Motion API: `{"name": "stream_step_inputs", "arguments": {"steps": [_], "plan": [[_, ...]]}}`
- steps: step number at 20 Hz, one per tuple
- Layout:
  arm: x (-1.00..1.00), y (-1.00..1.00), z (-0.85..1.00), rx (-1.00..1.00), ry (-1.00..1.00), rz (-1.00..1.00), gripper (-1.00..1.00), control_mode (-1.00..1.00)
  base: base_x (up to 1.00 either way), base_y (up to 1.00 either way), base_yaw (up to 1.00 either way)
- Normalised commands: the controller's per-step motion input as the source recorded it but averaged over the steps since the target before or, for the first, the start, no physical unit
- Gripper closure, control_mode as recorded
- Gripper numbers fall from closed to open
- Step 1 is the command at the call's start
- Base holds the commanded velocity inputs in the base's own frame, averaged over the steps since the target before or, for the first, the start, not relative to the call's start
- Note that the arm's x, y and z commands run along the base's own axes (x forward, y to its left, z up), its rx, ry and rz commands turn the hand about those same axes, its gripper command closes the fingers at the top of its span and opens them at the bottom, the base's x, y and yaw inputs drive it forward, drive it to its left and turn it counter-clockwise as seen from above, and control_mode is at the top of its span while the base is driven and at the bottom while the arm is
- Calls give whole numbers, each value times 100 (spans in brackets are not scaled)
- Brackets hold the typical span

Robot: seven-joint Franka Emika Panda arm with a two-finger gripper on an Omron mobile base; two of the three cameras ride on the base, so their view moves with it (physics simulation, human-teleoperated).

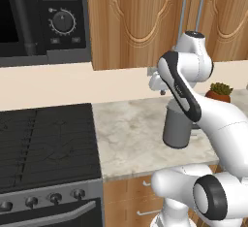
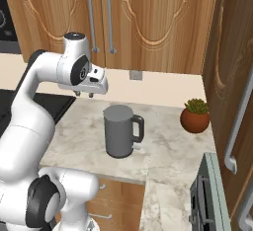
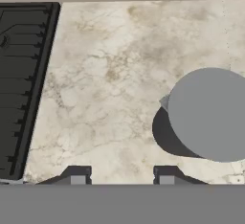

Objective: Navigate to the sink.

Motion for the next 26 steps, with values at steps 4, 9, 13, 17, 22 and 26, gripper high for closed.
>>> {"name": "stream_step_inputs", "arguments": {"steps": [4, 9, 13, 17, 22, 26], "plan": [[0, 0, 0, 0, 0, 0, -100, 100, 0, 0, 0], [0, 0, 0, 0, 0, 0, -100, 100, -45, 0, 7], [0, 0, 0, 0, 0, 0, -100, 100, -51, 18, 41], [0, 0, 0, 0, 0, 0, -100, 100, -1, 49, 67], [0, 0, 0, 0, 0, 0, -100, 100, 0, 52, 79], [0, 0, 0, 0, 0, 0, -100, 100, 0, 40, 83]]}}
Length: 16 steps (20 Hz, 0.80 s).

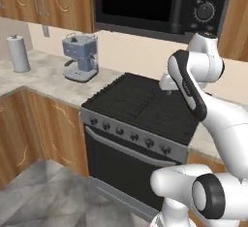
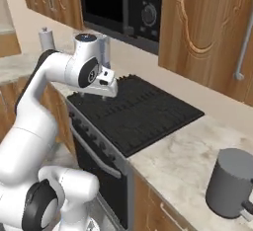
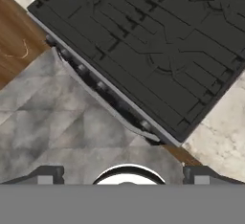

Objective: Navigate to the sink.

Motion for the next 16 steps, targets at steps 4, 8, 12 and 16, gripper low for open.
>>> {"name": "stream_step_inputs", "arguments": {"steps": [4, 8, 12, 16], "plan": [[0, 0, 0, 0, 0, 0, -100, 100, 0, 33, 83], [0, 0, 0, 0, 0, 0, -100, 100, 0, 21, 85], [0, 0, 0, 0, 0, 0, -100, 100, 0, 33, 84], [0, 0, 0, 0, 0, 0, -100, 100, 0, 27, 85]]}}
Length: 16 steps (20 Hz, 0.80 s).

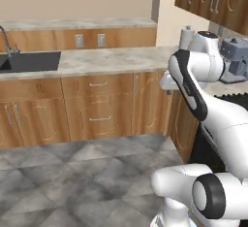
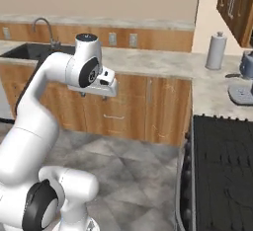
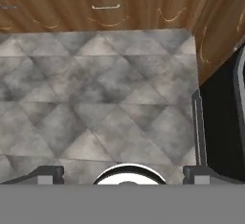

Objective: Navigate to the sink.

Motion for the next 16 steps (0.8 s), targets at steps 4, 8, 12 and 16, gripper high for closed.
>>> {"name": "stream_step_inputs", "arguments": {"steps": [4, 8, 12, 16], "plan": [[0, 0, 0, 0, 0, 0, -100, 100, 6, 46, 75], [0, 0, 0, 0, 0, 0, -100, 100, 89, 96, 17], [0, 0, 0, 0, 0, 0, -100, 100, 100, 100, 0], [0, 0, 0, 0, 0, 0, -100, 100, 100, 97, -6]]}}
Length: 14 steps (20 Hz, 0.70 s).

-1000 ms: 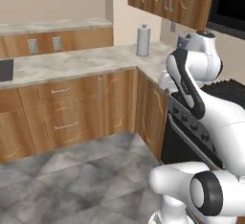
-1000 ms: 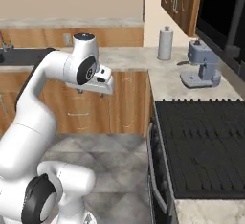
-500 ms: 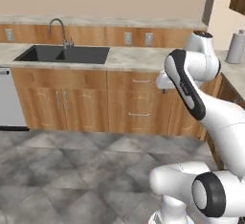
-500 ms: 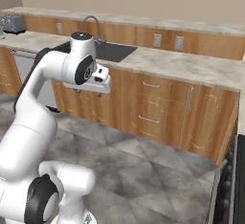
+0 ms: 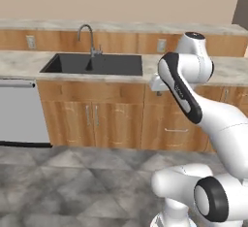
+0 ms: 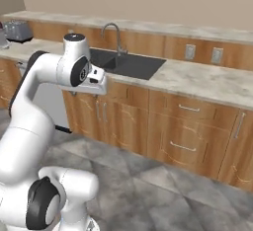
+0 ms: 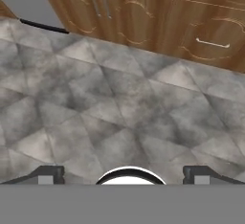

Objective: Navigate to the sink.

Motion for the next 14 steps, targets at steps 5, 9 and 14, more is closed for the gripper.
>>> {"name": "stream_step_inputs", "arguments": {"steps": [5, 9, 14], "plan": [[0, 0, 0, 0, 0, 0, -100, 100, 100, 53, -20], [0, 0, 0, 0, 0, 0, -100, 100, 100, 51, -31], [0, 0, 0, 0, 0, 0, -100, 100, 94, 52, -29]]}}
